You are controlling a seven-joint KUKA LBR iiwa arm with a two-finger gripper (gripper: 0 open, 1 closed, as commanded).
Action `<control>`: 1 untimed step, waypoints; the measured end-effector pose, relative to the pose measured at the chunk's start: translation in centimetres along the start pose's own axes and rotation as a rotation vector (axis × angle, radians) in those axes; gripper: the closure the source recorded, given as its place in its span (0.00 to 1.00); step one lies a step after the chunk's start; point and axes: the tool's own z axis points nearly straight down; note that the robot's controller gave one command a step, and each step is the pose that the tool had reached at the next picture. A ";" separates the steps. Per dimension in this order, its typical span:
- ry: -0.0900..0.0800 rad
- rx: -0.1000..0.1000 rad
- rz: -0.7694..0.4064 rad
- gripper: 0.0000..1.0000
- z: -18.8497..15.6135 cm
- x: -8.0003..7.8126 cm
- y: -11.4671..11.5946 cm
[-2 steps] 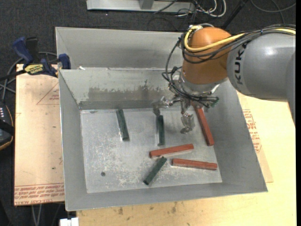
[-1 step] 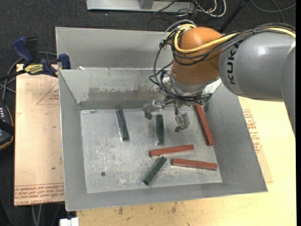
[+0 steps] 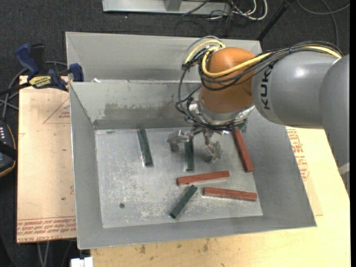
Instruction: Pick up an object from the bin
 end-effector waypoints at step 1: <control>-0.003 0.004 0.001 1.00 -0.3 -0.1 -0.2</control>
Offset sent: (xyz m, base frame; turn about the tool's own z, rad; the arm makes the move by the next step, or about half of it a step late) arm 0.0000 0.0000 0.0000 0.0000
